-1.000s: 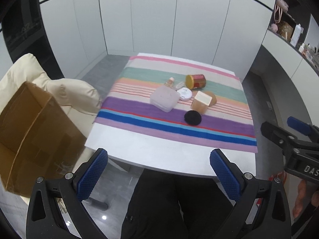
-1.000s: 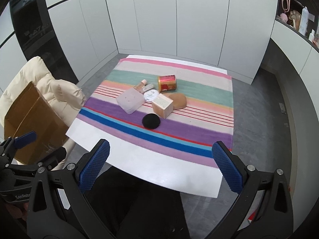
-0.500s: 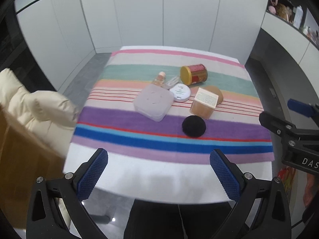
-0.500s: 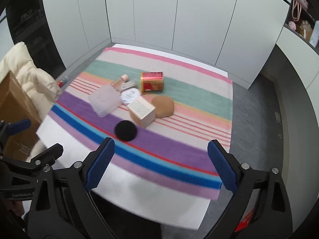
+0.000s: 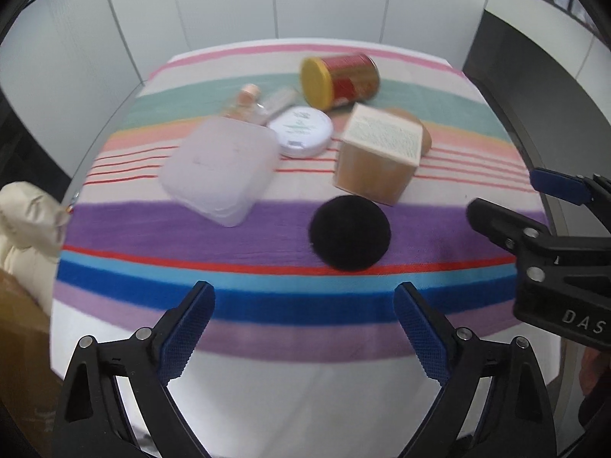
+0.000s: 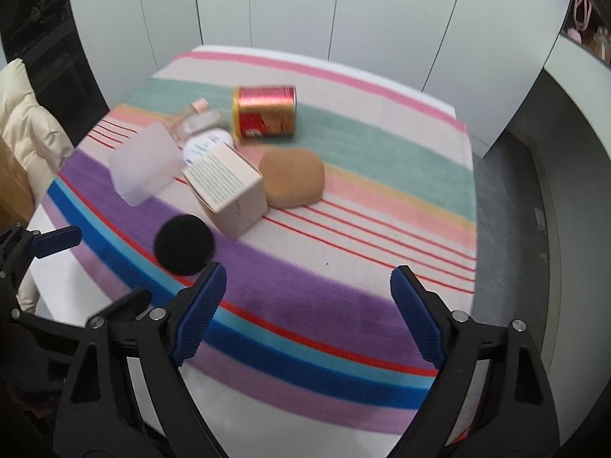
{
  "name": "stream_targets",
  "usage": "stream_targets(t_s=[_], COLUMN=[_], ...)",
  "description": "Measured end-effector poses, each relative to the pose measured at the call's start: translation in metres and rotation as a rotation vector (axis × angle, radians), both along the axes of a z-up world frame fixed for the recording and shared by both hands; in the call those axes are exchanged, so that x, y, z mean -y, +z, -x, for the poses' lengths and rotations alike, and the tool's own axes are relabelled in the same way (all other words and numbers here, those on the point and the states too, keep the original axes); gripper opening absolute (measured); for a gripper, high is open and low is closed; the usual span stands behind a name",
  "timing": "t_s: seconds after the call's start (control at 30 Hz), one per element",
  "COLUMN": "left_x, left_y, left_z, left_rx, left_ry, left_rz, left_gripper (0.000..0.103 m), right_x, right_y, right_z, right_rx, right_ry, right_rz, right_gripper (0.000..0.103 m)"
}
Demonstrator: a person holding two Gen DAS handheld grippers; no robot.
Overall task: Organize objects
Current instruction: 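Grasp the black round sponge with the left tool while the right tool grasps the beige box, then carry the black sponge and beige box with both tools over the cardboard box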
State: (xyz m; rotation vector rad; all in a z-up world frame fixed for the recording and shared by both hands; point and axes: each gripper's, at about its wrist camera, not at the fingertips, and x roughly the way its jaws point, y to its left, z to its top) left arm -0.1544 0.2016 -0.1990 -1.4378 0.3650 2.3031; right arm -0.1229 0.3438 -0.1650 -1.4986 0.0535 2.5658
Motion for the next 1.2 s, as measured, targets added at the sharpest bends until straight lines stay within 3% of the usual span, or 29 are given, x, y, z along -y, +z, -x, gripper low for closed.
stream_targets(t_s=[0.13,0.3,0.37,0.47,0.5,0.53,0.8,0.87,0.93,1.03,1.2], left_x=[-0.011,-0.024,-0.026,-0.024,-0.021,-0.017,0.029,0.036,0.041,0.044,0.046], left_y=[-0.020,-0.025,-0.024,-0.019,-0.018,-0.017,-0.013,-0.013,-0.012,-0.011,-0.005], left_z=[0.009,0.019,0.023,0.024,0.024,0.025,0.034,0.035,0.038,0.041,0.041], left_rx=[0.020,-0.040,-0.048,-0.061,-0.064,-0.061,-0.025,-0.025,-0.020,-0.016,-0.018], left_ry=[-0.019,-0.063,-0.077,-0.110,-0.105,-0.094,0.069,0.087,0.100,0.110,0.120], left_rz=[-0.016,-0.035,-0.043,-0.049,-0.050,-0.051,-0.013,-0.005,-0.008,-0.004,-0.004], left_gripper=[0.091,0.091,0.085,0.066,0.057,0.055,0.055,0.055,0.055,0.055,0.054], right_x=[-0.002,-0.004,-0.005,0.001,0.004,0.008,0.032,0.035,0.042,0.052,0.054], right_y=[-0.018,-0.026,-0.026,-0.026,-0.025,-0.025,-0.028,-0.029,-0.029,-0.026,-0.019], right_z=[0.006,0.014,0.019,0.027,0.029,0.031,0.059,0.067,0.072,0.074,0.071], right_rx=[0.021,0.015,0.017,0.006,0.000,-0.007,-0.058,-0.069,-0.062,-0.071,-0.064], right_ry=[0.006,0.014,0.024,0.060,0.071,0.082,0.163,0.187,0.222,0.259,0.225], right_rz=[0.004,0.009,0.020,0.035,0.040,0.045,-0.017,-0.003,-0.012,-0.022,0.007], right_gripper=[0.089,0.088,0.088,0.088,0.088,0.088,0.088,0.083,0.064,0.050,0.046])
